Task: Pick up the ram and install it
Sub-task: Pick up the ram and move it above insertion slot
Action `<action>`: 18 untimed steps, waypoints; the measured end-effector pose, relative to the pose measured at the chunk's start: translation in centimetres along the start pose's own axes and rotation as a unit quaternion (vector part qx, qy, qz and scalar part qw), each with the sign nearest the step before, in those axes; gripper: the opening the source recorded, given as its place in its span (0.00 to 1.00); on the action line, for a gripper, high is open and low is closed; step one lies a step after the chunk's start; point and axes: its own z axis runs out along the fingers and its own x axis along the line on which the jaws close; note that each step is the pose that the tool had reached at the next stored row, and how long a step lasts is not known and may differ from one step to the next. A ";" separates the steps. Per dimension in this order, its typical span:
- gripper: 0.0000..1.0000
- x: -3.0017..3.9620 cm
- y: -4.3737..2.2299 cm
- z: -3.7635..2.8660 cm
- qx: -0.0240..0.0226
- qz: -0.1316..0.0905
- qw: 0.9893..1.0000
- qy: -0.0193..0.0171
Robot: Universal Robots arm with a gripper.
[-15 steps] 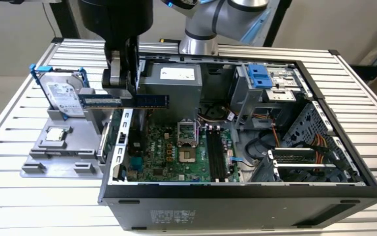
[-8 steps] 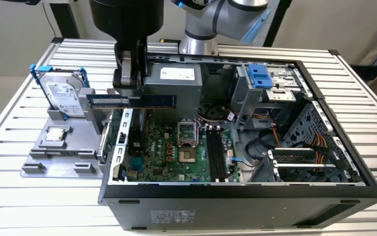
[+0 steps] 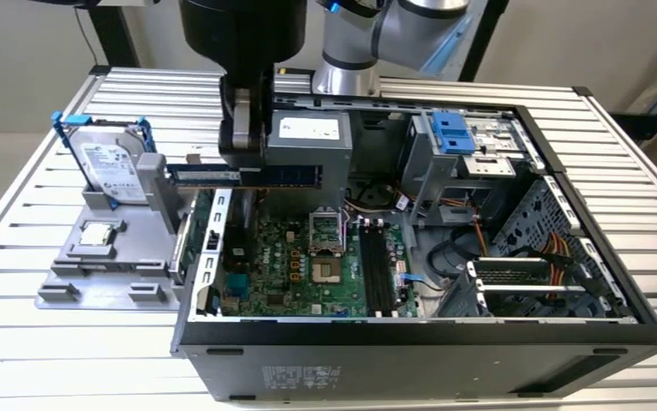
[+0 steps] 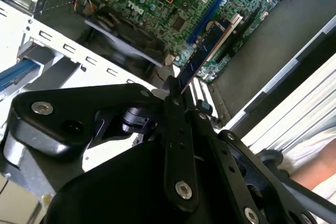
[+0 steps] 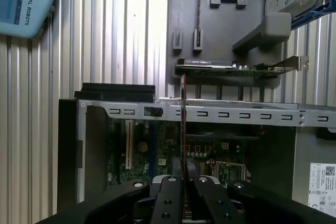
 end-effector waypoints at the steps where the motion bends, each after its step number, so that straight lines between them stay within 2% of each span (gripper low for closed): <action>1: 0.00 -0.02 -0.14 0.00 0.000 0.000 1.000 0.000; 18: 0.00 -0.20 -2.36 -0.08 0.000 0.000 1.000 0.000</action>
